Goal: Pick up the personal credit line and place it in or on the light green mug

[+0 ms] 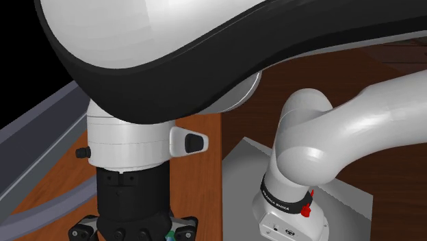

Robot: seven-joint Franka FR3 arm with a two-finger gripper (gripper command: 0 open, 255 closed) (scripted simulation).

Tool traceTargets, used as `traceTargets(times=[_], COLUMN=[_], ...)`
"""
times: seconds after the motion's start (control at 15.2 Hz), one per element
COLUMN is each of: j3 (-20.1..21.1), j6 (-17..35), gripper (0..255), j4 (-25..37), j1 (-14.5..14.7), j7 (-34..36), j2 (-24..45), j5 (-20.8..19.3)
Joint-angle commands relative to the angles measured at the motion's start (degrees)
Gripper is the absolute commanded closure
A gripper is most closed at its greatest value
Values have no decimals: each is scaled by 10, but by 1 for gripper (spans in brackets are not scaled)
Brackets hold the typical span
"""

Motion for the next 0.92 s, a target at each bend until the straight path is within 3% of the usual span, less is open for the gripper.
traceTargets(times=[0.0, 0.33, 0.4, 0.73, 0.86], j3=[3, 3, 3, 3, -38], j6=[3, 3, 3, 3, -30], gripper=[255, 255, 0, 0, 0], j4=[-2, -2, -2, -2, 12], j1=[0, 0, 0, 0, -8], j7=[-2, -2, -2, -2, 3], j2=[1, 1, 1, 1, -8], j5=[3, 3, 3, 3, -35])
